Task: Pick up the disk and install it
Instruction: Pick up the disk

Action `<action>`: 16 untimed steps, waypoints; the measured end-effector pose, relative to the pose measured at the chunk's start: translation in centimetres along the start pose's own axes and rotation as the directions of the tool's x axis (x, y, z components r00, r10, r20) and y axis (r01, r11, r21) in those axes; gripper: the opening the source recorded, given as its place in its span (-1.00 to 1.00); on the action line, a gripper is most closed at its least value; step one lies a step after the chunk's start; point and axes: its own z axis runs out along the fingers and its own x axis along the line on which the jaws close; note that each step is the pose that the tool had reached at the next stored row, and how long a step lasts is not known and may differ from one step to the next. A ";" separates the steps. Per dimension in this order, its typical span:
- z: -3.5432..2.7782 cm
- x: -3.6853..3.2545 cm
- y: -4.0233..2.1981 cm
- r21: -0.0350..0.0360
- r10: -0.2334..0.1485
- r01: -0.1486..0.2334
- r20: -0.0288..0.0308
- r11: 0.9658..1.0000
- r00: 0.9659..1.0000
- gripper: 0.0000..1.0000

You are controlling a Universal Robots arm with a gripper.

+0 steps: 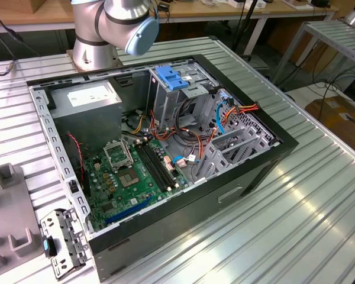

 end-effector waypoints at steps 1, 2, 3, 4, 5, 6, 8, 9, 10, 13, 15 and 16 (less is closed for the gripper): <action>-0.03 0.00 0.00 0.000 0.000 0.000 0.000 1.000 1.000 -0.26; -0.07 0.00 0.00 0.000 0.000 0.000 0.000 1.000 1.000 -0.26; -0.16 0.00 0.00 0.000 0.000 0.000 0.000 1.000 1.000 -0.26; -0.21 0.00 0.00 0.000 0.000 0.000 0.000 1.000 1.000 -0.26; -0.25 0.00 0.00 0.000 0.000 0.000 0.000 1.000 1.000 -0.26; -0.28 0.00 0.00 0.000 0.000 0.000 0.000 1.000 1.000 -0.26; -0.35 -0.01 0.00 0.000 0.000 0.000 0.000 1.000 1.000 -0.26; -0.39 0.00 0.00 0.000 0.000 0.000 0.000 1.000 1.000 -0.26; -0.44 -0.01 0.00 0.000 0.000 0.000 0.000 1.000 1.000 -0.26; -0.54 -0.01 0.00 0.000 0.000 0.000 0.000 1.000 1.000 -0.26; -0.58 -0.01 0.00 0.000 0.000 0.000 0.000 1.000 1.000 -0.26; -0.62 -0.01 0.00 0.000 0.000 0.000 0.000 1.000 1.000 -0.26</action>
